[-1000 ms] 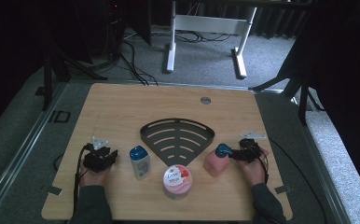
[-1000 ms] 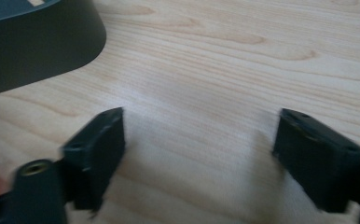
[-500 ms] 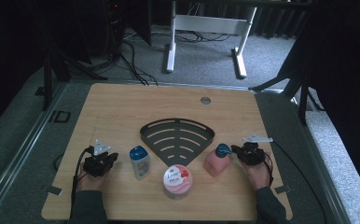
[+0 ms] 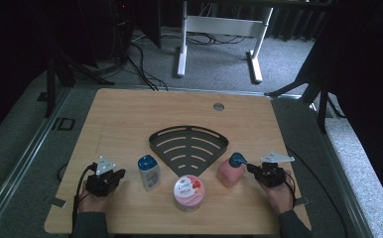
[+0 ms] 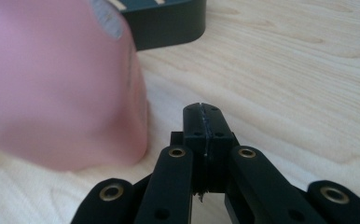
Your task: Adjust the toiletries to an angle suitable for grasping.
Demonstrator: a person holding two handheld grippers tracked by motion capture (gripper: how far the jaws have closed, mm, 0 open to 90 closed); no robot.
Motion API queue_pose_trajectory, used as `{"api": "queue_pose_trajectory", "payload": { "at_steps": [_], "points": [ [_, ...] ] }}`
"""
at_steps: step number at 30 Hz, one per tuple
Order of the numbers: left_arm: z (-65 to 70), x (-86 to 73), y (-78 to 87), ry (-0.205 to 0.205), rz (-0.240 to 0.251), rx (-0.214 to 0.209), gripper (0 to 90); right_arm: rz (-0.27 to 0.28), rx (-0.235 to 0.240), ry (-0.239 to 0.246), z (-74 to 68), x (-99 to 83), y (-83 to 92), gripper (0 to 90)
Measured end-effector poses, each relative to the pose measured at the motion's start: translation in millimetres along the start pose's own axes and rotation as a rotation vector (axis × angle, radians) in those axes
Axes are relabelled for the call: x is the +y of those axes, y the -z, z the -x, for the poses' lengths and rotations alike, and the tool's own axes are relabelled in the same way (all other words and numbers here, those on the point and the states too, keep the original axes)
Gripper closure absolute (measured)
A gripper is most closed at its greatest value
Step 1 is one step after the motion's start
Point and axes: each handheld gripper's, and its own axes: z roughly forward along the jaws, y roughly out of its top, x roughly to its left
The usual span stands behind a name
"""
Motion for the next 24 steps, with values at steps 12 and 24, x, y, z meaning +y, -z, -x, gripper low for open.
{"api": "queue_pose_trajectory", "payload": {
  "at_steps": [12,24],
  "points": [
    [6.6,0.4,-5.4,-0.029,-0.017,-0.003,89.9,0.012,0.007,0.037,-14.8,-8.2,16.0,90.0],
    [-2.8,-4.6,-12.9,-0.004,-0.055,0.024,89.4,0.031,0.039,0.069,-31.0,-11.9,24.8,90.0]
  ]
}}
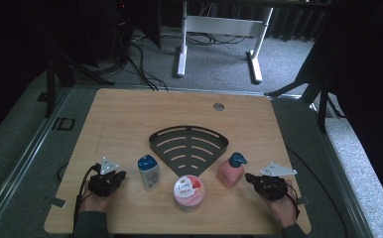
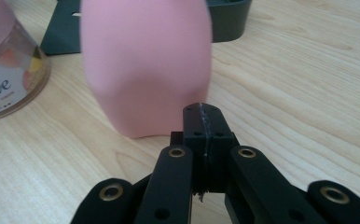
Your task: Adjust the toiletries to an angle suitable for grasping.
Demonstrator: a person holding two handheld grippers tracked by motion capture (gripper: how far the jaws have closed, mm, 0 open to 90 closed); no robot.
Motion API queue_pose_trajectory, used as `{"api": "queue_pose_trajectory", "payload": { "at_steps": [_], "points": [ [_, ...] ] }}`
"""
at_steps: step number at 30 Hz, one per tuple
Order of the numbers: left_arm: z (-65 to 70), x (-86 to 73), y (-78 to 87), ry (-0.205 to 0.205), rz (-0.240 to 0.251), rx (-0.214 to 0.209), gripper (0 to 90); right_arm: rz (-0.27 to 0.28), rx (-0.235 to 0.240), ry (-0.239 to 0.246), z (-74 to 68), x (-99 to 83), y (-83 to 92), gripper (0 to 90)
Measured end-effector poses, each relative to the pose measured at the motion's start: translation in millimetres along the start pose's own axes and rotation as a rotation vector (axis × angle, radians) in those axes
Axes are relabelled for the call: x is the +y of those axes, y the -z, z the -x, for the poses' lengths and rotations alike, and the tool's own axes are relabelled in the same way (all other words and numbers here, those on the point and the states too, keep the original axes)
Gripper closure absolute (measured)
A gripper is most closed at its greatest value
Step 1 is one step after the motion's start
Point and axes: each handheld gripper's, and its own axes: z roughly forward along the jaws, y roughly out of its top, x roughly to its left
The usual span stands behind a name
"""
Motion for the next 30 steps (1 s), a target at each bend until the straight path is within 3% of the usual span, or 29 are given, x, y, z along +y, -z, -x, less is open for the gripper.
{"api": "queue_pose_trajectory", "payload": {
  "at_steps": [14,30],
  "points": [
    [0.5,-0.8,-2.8,-0.007,-0.011,0.002,87.9,0.007,0.022,0.017,-10.1,1.2,0.6,90.0],
    [1.8,-1.1,-3.7,-0.015,-0.019,0.000,87.4,0.008,0.073,0.050,-31.7,1.7,2.8,90.0]
  ]
}}
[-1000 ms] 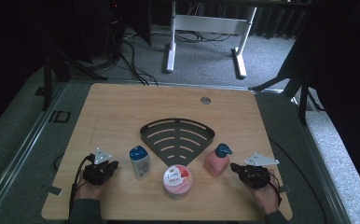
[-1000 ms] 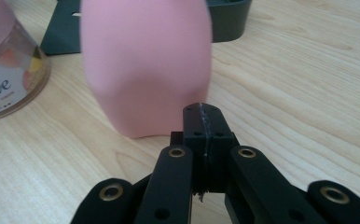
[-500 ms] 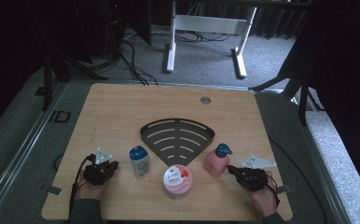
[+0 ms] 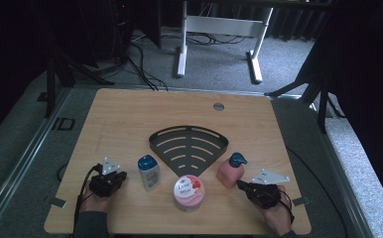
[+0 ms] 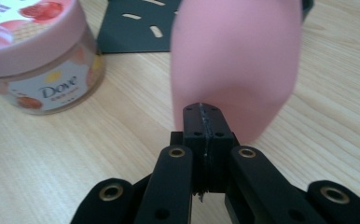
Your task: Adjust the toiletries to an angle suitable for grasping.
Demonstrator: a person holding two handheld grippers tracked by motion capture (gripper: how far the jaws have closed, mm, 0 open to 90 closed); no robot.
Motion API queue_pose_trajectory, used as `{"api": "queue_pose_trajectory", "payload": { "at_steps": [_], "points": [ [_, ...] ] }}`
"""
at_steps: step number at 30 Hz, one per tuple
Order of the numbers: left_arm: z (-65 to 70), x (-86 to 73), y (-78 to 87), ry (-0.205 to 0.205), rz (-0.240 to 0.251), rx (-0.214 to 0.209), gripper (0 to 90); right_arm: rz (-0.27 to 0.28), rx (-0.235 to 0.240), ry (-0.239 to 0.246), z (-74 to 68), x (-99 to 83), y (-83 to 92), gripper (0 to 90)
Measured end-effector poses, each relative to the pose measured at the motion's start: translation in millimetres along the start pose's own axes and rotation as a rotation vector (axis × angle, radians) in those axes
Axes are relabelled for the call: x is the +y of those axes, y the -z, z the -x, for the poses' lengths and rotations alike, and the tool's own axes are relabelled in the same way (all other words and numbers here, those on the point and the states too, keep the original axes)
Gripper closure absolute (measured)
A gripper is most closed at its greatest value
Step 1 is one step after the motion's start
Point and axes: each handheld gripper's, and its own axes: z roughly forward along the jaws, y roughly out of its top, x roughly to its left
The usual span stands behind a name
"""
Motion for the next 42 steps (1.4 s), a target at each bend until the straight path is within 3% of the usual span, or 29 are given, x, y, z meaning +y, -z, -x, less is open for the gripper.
{"api": "queue_pose_trajectory", "payload": {
  "at_steps": [11,21,42],
  "points": [
    [0.0,-0.2,-0.1,0.001,0.001,0.000,87.0,0.005,0.043,0.025,-12.2,3.1,-2.2,90.0],
    [-0.9,-0.7,-0.3,0.003,0.008,-0.006,86.5,0.009,0.064,0.020,-9.6,5.6,-8.4,90.0],
    [-0.3,-0.9,-0.6,0.001,0.010,-0.014,86.0,0.007,0.022,0.005,5.1,7.9,-10.1,90.0]
  ]
}}
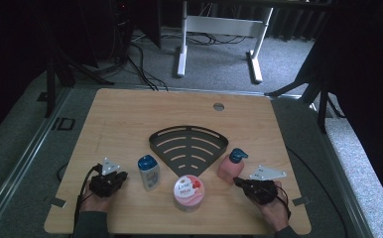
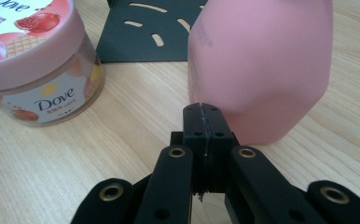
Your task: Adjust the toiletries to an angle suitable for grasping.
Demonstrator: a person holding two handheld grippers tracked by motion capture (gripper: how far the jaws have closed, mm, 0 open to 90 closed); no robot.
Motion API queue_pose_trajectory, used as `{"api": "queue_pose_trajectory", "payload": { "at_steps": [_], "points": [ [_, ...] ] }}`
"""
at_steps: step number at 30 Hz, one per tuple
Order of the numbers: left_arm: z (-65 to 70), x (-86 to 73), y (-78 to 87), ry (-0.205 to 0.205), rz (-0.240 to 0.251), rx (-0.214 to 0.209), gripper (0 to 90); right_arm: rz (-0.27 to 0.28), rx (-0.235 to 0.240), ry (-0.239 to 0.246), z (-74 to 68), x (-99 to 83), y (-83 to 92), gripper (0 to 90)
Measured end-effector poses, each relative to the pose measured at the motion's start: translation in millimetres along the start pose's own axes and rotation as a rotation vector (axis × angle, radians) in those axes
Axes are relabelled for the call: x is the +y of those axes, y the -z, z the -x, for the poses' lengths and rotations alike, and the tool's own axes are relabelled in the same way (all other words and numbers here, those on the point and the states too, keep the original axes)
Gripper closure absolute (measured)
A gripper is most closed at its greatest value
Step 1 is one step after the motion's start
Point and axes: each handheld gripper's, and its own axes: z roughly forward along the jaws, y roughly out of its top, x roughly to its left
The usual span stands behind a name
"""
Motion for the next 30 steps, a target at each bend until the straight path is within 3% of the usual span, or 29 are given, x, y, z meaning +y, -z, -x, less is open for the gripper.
{"api": "queue_pose_trajectory", "payload": {
  "at_steps": [11,30],
  "points": [
    [-0.1,-0.2,-0.1,0.001,0.002,-0.002,85.9,-0.011,0.020,0.042,-3.5,10.3,-14.6,90.0],
    [0.0,-0.3,-0.5,0.001,0.005,-0.004,85.8,-0.004,0.003,0.018,7.8,16.9,-22.6,90.0]
  ]
}}
